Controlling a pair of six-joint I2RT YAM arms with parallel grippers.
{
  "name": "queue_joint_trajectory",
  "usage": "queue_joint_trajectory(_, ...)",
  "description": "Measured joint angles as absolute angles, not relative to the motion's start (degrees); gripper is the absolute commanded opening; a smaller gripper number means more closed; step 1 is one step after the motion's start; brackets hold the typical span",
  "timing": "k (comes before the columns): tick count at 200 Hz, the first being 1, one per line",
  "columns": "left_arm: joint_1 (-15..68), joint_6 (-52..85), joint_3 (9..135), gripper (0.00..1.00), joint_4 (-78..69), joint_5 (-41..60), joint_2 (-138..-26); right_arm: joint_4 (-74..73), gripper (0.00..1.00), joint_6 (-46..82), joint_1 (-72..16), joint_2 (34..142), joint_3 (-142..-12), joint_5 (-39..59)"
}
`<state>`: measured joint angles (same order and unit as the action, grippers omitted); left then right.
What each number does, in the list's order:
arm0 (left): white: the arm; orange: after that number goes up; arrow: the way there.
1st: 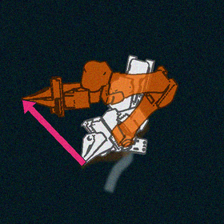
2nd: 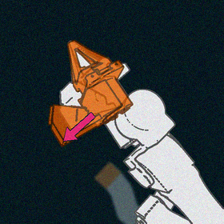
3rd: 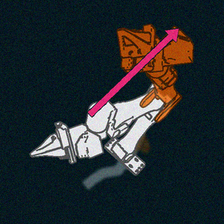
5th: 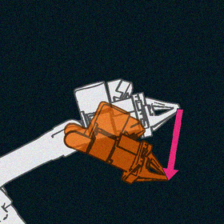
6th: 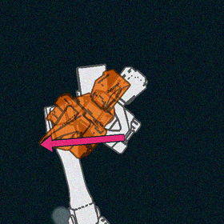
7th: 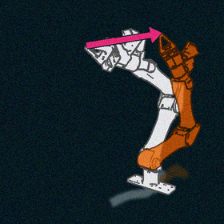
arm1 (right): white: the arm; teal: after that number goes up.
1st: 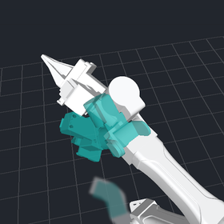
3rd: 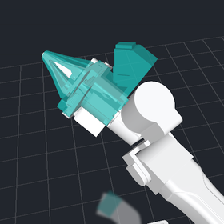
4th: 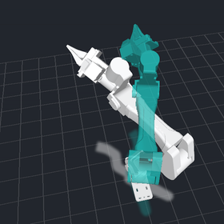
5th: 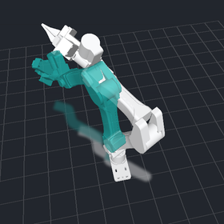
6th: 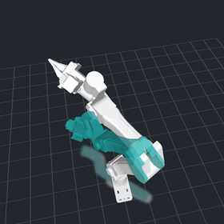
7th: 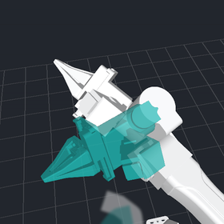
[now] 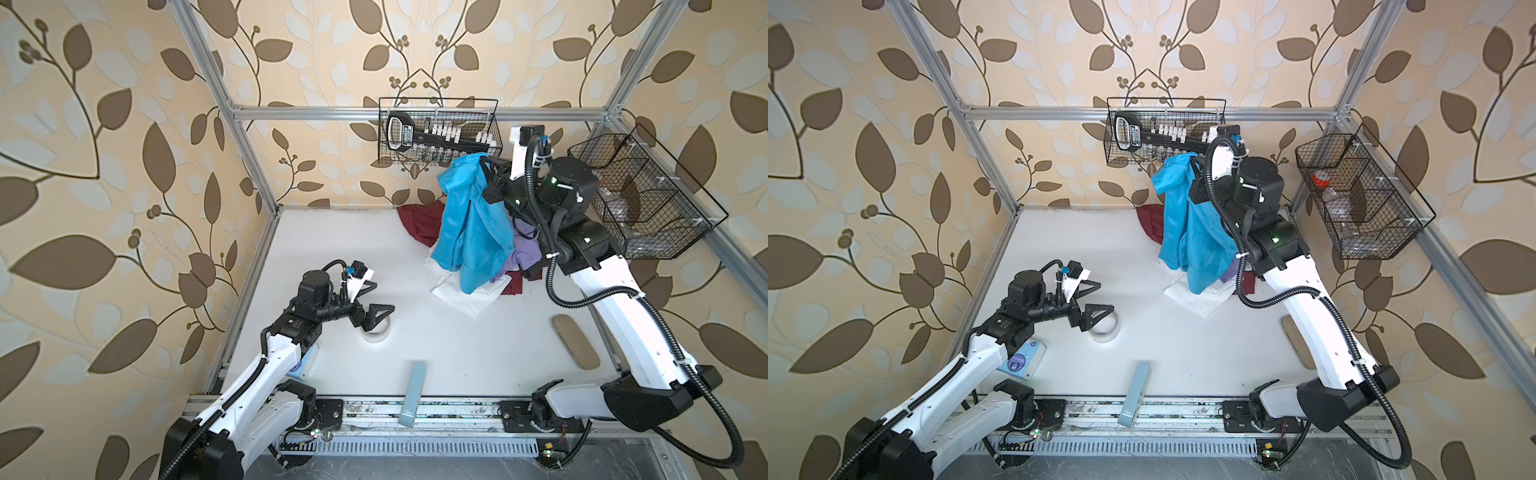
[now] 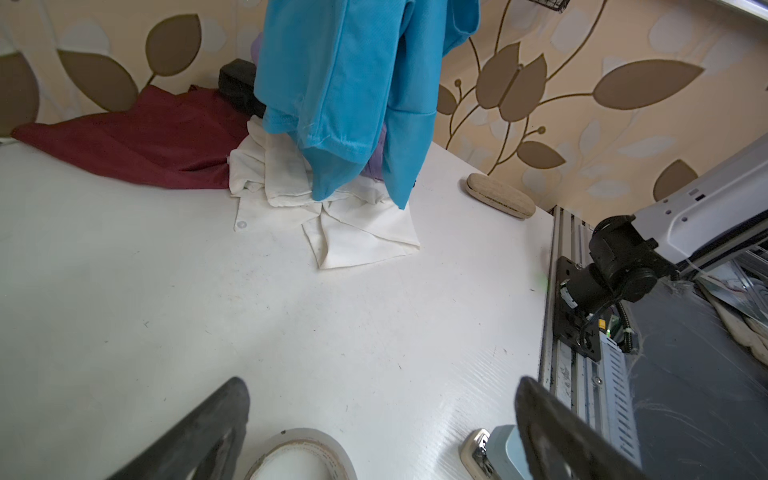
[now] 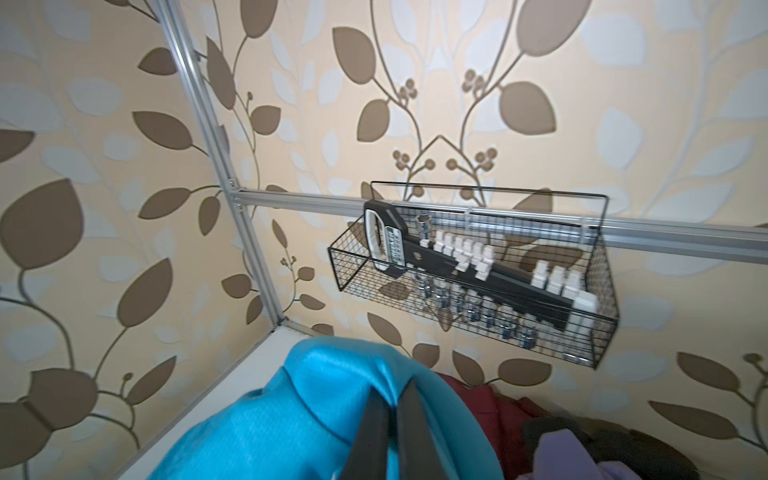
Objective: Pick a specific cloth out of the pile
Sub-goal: 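Lift the turquoise shirt up out of the pile with the right gripper, then carry the turquoise shirt away from the pile and lower it onto the table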
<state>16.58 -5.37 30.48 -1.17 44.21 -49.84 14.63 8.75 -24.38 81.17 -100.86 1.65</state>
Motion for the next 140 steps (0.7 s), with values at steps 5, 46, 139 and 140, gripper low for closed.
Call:
queue_joint_trajectory(5, 16.58, -5.28, 30.09, 0.99, -1.58, 44.07, -49.28, 14.37, 0.0, 9.3, -24.82, 82.32, -101.65, 2.81)
queue_joint_trajectory(46, 16.58, -4.45, 28.71, 0.99, -3.62, 43.22, -47.09, 11.81, 0.0, 14.09, -29.28, 93.76, -111.55, 11.68)
queue_joint_trajectory(139, 16.58, -4.49, 28.71, 0.99, -3.62, 43.27, -49.25, 4.51, 0.0, 25.02, -33.74, 117.49, -133.93, 27.49)
queue_joint_trajectory(140, 16.58, -4.49, 28.71, 0.99, -3.62, 43.29, -49.25, 4.45, 0.0, 25.04, -33.74, 117.49, -133.53, 27.51)
